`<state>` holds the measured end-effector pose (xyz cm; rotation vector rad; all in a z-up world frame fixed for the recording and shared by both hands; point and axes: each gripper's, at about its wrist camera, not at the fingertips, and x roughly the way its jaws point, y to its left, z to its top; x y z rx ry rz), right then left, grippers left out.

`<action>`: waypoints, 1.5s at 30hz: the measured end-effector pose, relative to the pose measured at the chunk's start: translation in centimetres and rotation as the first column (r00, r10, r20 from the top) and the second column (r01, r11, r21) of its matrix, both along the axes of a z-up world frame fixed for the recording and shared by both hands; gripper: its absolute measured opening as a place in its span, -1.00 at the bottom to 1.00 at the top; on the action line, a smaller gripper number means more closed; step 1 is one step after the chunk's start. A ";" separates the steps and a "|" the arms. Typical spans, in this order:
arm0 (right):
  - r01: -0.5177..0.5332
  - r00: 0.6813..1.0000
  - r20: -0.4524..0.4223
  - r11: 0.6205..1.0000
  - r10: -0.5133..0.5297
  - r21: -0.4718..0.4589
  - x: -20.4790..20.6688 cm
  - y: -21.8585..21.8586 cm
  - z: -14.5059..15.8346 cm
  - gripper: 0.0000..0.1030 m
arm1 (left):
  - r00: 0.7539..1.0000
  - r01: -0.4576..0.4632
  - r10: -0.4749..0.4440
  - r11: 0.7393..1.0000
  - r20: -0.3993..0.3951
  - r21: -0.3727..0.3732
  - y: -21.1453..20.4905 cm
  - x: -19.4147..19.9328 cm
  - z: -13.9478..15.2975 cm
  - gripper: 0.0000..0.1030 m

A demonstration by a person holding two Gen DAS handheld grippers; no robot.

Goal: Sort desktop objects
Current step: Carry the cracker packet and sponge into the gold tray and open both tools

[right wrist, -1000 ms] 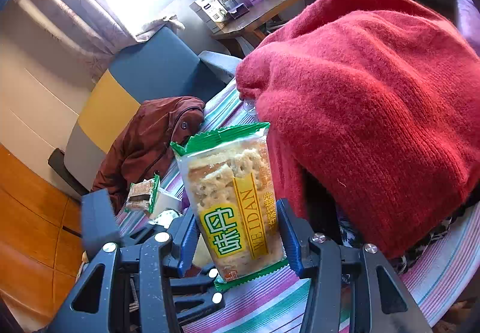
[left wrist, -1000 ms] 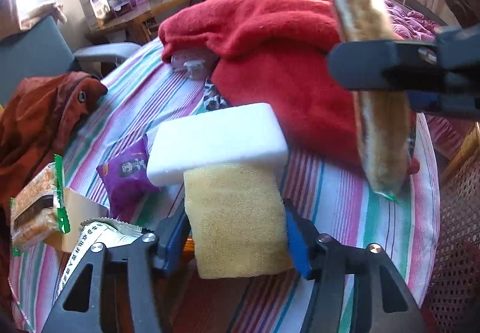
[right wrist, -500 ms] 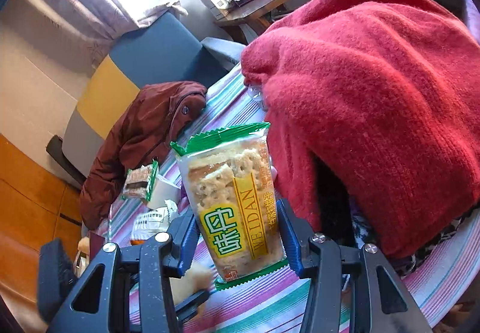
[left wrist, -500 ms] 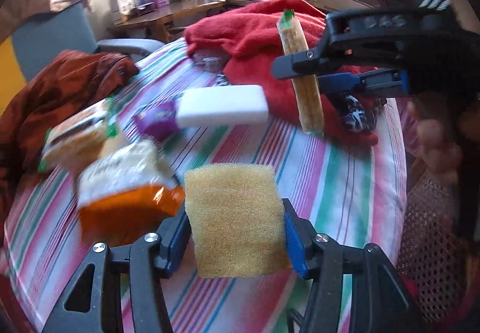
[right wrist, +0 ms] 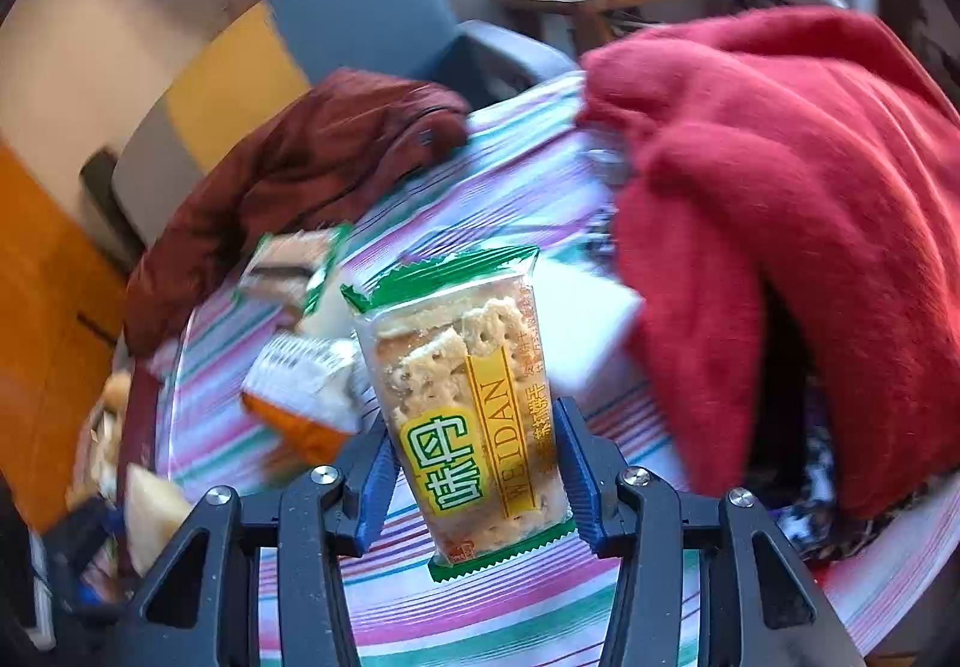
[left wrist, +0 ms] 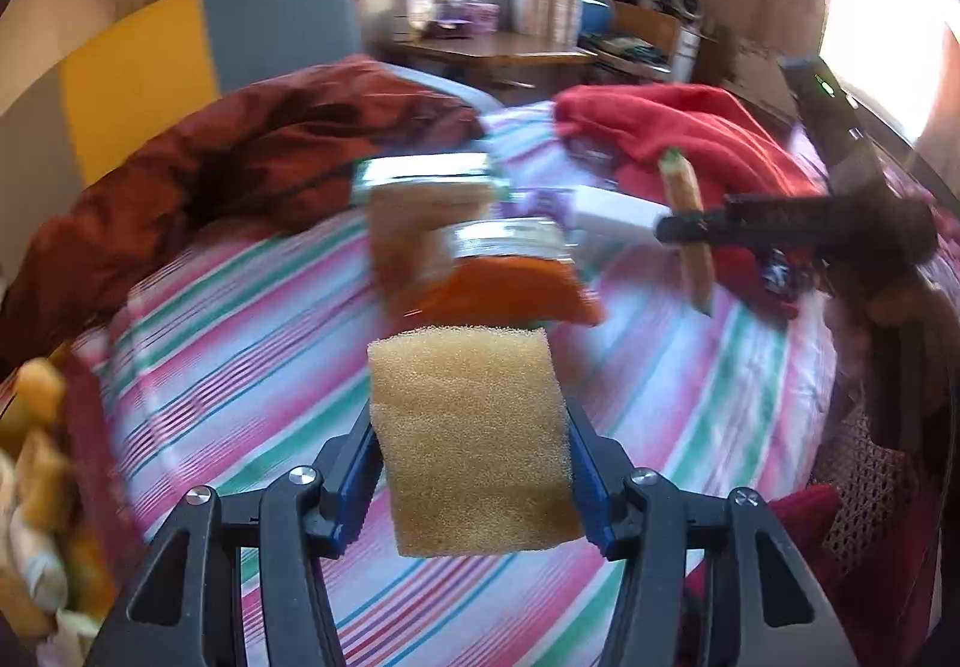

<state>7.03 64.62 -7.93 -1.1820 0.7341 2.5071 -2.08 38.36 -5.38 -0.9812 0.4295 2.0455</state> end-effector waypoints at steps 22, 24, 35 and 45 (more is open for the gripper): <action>-0.370 0.927 -0.062 0.929 0.370 0.017 -4.4 -19.6 5.8 -0.04 | 0.945 -0.325 0.327 0.938 0.005 0.119 -16.4 -1.4 2.4 0.10; -0.401 0.914 -0.069 0.916 0.400 0.002 -4.9 -21.7 5.7 -0.04 | 0.930 -0.365 0.366 0.922 0.013 0.132 -18.6 -1.6 2.4 0.11; -0.552 0.832 -0.102 0.832 0.545 -0.060 -8.7 -31.8 5.1 -0.04 | 0.809 -0.586 0.581 0.793 0.086 0.164 -29.7 -2.8 1.2 0.11; -0.577 0.816 -0.081 0.812 0.572 -0.090 -12.2 -36.9 3.5 0.16 | 0.798 -0.602 0.593 0.775 0.109 0.193 -31.3 -3.5 0.9 0.24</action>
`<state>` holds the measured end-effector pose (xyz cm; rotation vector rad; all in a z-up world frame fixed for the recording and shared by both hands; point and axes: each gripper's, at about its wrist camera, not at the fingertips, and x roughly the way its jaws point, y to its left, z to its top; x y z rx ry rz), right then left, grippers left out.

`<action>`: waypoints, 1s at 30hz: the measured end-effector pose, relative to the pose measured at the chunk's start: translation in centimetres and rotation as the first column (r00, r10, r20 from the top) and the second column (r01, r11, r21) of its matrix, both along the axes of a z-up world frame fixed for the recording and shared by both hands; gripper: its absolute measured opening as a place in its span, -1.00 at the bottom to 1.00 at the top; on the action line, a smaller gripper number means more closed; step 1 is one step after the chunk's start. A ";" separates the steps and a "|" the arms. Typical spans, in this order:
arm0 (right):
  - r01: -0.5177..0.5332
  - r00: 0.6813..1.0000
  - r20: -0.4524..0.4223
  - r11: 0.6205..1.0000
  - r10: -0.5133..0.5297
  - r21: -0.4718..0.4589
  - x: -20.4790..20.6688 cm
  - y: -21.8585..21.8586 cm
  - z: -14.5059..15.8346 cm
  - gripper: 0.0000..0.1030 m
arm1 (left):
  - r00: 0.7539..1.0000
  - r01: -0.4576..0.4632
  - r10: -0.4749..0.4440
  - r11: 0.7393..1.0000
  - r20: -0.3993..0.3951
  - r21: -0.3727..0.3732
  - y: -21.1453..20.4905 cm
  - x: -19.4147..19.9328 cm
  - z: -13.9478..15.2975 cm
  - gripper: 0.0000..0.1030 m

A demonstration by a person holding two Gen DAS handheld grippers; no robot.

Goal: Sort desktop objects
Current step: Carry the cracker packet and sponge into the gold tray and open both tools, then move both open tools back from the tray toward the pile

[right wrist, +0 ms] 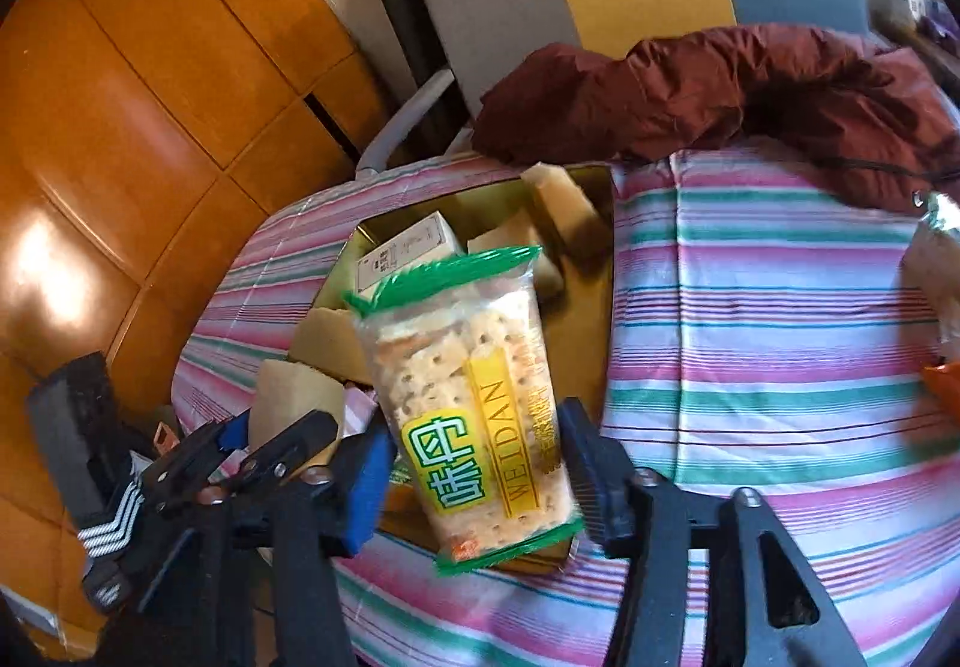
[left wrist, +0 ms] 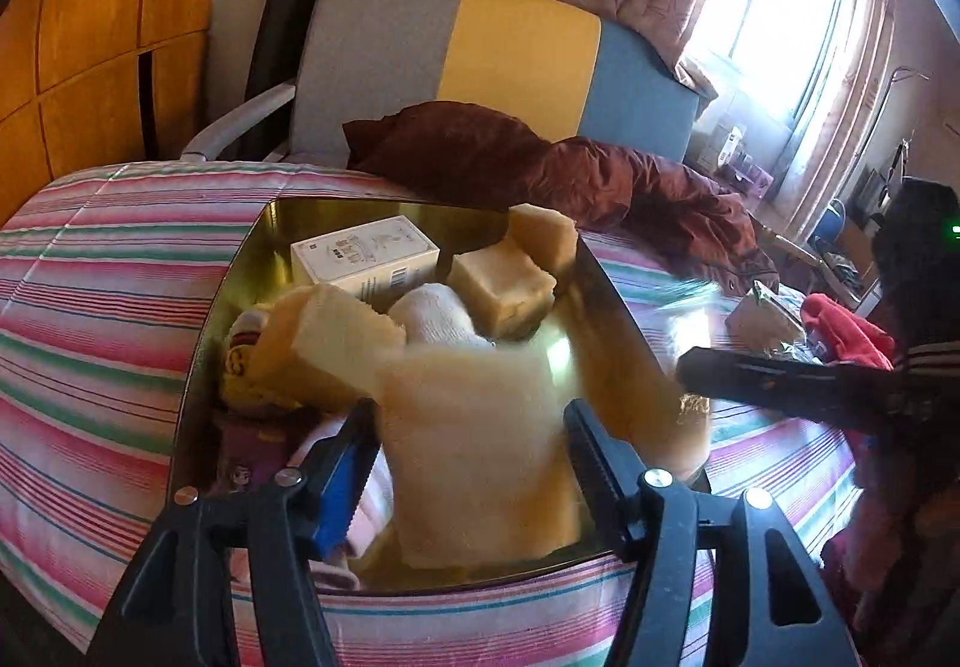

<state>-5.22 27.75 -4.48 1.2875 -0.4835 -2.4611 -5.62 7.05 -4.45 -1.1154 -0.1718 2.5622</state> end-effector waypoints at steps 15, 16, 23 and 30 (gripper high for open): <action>0.019 0.999 0.032 0.999 -0.020 0.034 1.7 -0.4 -2.1 0.36 | 1.000 -0.008 0.008 0.999 0.014 -0.045 0.6 1.6 -1.0 0.26; 0.019 0.999 0.025 0.999 -0.020 0.050 1.9 -0.5 -1.9 0.38 | 1.000 -0.008 0.009 0.999 0.007 -0.051 0.6 1.7 -0.8 0.26; 0.020 1.000 -0.008 0.993 -0.020 0.113 3.7 -0.9 -1.6 0.55 | 0.999 -0.025 0.020 0.994 -0.044 -0.109 0.8 2.7 1.1 0.28; 0.024 1.000 -0.001 0.990 -0.025 0.136 4.6 -0.9 -2.1 0.57 | 0.998 -0.023 0.014 0.990 -0.065 -0.140 1.1 3.4 2.0 0.30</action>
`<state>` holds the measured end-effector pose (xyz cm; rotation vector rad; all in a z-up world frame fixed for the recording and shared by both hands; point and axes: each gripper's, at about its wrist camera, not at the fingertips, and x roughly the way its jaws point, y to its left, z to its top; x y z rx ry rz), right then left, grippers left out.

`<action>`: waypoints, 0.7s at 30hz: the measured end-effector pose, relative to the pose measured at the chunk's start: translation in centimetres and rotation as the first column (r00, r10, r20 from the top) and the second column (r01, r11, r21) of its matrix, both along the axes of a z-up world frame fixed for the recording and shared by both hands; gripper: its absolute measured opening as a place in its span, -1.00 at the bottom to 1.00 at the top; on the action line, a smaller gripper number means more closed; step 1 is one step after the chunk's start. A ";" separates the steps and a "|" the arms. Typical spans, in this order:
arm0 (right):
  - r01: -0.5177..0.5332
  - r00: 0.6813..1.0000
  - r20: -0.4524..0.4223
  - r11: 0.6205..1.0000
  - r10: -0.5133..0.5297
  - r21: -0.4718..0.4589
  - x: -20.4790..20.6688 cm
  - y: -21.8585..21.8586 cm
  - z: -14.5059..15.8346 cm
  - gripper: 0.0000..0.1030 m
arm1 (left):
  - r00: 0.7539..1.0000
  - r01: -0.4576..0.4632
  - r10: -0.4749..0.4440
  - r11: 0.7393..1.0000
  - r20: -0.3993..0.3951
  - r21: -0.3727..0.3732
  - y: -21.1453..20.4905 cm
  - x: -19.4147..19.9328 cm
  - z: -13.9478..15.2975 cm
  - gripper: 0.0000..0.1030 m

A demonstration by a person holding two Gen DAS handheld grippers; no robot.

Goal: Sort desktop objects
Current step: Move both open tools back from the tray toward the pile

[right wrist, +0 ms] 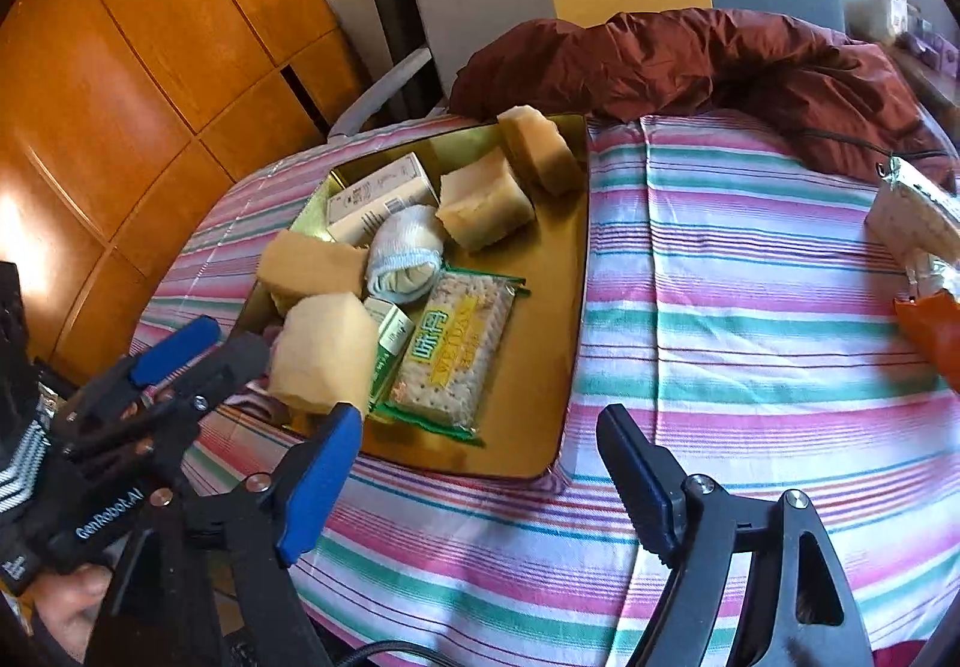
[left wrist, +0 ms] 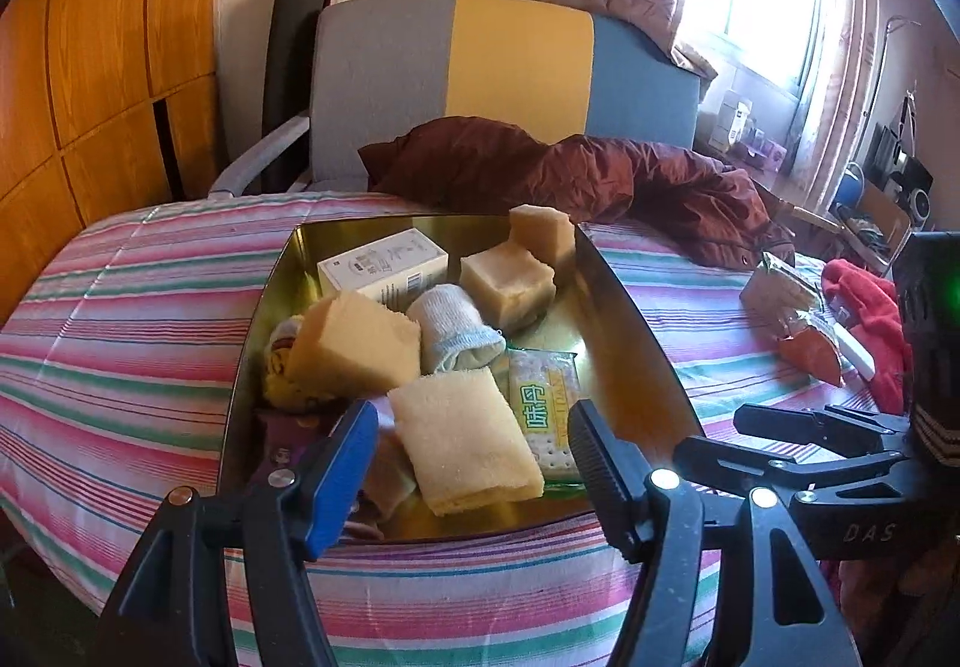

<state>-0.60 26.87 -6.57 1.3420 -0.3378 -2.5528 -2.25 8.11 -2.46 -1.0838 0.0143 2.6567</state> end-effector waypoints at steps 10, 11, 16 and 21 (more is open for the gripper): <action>0.017 1.000 -0.017 0.999 -0.016 0.051 1.2 0.8 0.2 0.61 | 0.999 0.029 -0.029 0.999 -0.017 -0.043 1.1 0.6 0.4 0.30; 0.021 1.000 -0.016 0.998 -0.021 0.051 1.3 0.9 0.2 0.61 | 0.999 0.034 -0.035 0.998 -0.021 -0.047 1.3 0.6 0.5 0.30; 0.053 0.999 -0.011 0.997 -0.052 0.059 1.8 2.4 0.1 0.62 | 0.997 0.066 -0.067 0.996 -0.030 -0.056 2.3 0.9 0.9 0.30; 0.098 0.995 0.002 0.993 -0.098 0.060 2.2 4.3 -0.2 0.62 | 0.993 0.110 -0.112 0.992 -0.029 -0.058 3.7 1.1 1.0 0.30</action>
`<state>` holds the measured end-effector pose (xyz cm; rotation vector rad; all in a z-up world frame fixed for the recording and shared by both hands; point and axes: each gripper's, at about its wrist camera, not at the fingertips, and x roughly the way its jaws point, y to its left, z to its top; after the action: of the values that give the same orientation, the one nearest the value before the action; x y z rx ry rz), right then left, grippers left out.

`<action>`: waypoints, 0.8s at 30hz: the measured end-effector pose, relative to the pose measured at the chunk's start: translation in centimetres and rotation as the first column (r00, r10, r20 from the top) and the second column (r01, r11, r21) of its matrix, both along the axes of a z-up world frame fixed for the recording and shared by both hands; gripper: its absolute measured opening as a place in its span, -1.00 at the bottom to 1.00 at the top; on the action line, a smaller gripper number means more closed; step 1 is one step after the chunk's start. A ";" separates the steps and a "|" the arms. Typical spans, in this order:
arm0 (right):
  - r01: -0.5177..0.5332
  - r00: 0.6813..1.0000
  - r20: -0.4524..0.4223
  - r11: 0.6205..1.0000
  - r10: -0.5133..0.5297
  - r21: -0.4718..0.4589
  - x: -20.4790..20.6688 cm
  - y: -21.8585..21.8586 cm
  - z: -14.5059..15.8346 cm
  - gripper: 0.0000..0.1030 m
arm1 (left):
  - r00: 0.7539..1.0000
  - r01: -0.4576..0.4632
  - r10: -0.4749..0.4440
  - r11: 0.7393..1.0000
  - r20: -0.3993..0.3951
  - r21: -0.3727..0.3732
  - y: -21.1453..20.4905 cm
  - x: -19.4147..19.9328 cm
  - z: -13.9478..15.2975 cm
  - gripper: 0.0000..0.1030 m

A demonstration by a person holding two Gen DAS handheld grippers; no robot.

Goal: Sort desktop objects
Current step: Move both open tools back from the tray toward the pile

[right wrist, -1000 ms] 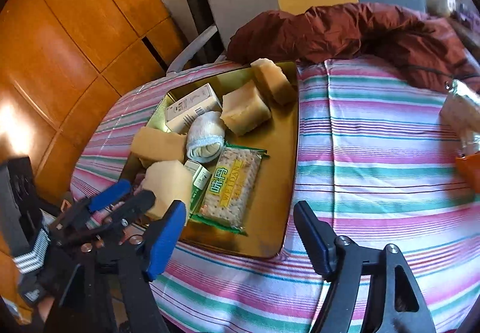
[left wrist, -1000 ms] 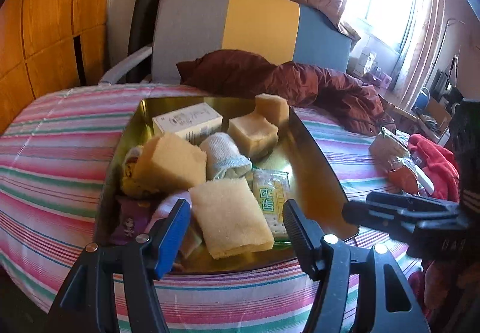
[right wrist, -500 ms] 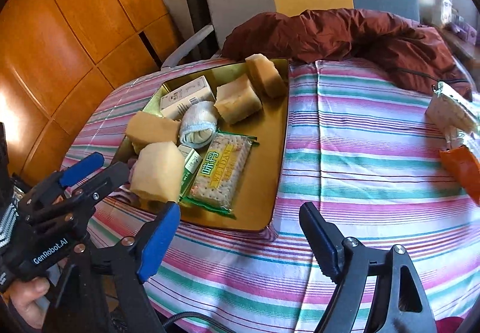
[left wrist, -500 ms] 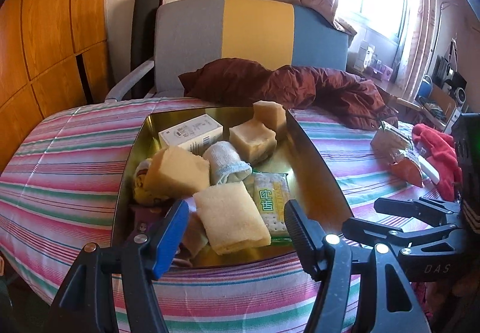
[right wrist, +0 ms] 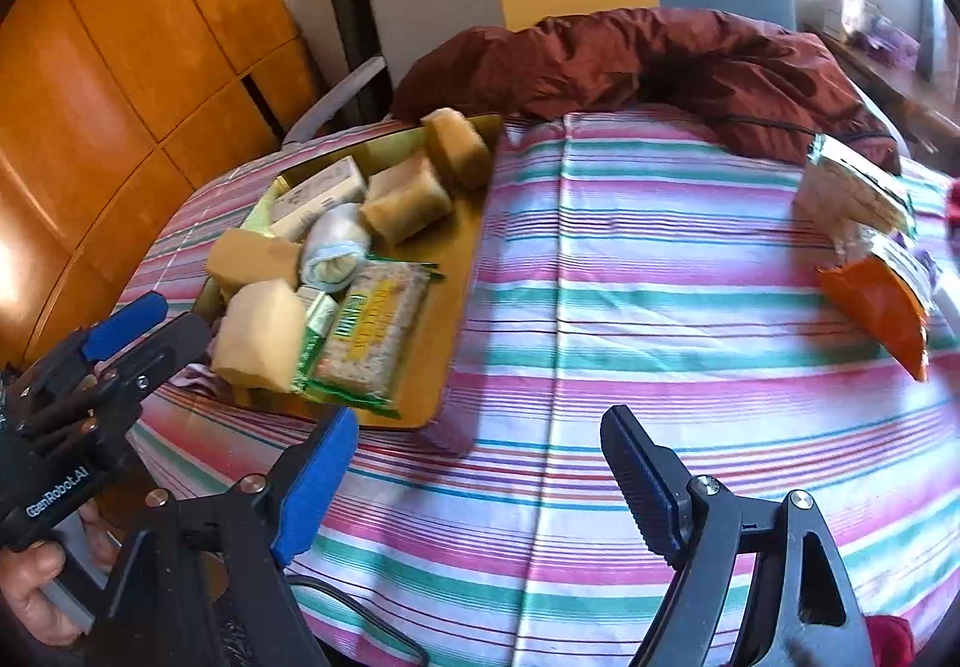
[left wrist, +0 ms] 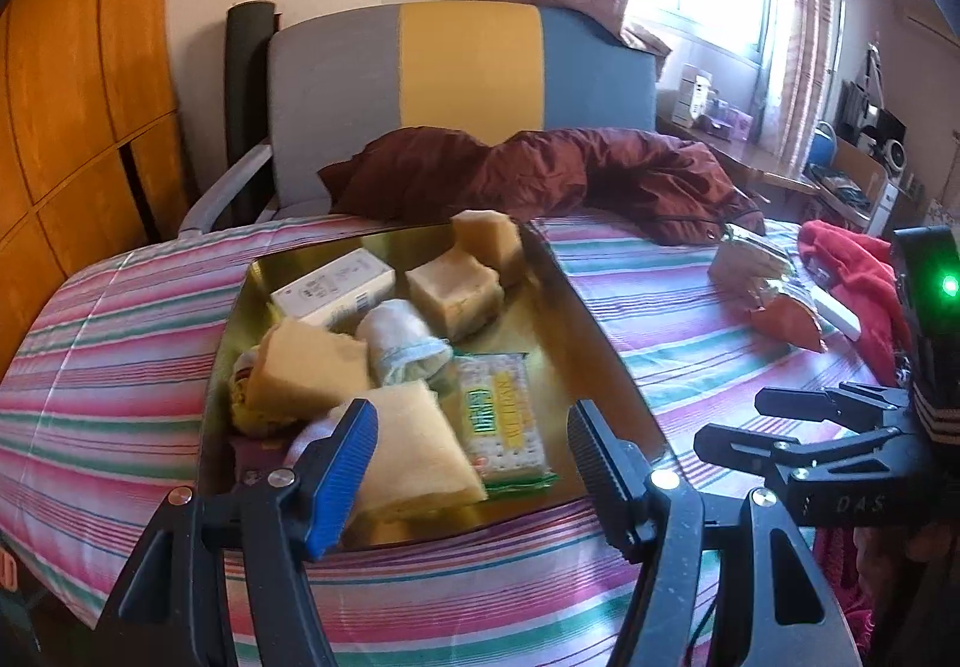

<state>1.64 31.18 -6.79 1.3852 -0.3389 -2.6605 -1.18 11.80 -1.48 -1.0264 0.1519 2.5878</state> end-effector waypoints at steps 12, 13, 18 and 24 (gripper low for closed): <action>0.147 0.989 0.018 0.988 -0.149 0.053 1.6 7.2 0.3 0.63 | 0.991 0.132 -0.131 0.991 0.009 -0.017 4.3 0.6 -0.2 0.30; 0.165 0.986 0.020 0.985 -0.166 0.058 1.8 8.1 0.4 0.63 | 0.990 0.139 -0.139 0.990 0.010 -0.018 4.5 0.6 -0.2 0.30; 0.255 0.966 0.031 0.964 -0.258 0.078 2.7 13.0 0.7 0.63 | 0.985 0.174 -0.173 0.984 0.024 -0.029 5.8 0.5 -0.5 0.30; 0.339 0.937 0.039 0.930 -0.348 0.140 3.8 18.9 0.9 0.64 | 0.977 0.210 -0.208 0.977 0.053 -0.029 7.3 0.2 -1.0 0.30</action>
<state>5.42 50.03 -5.88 1.5820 -0.4598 -2.9702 -1.03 19.12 -2.44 -1.0266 0.2783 2.3761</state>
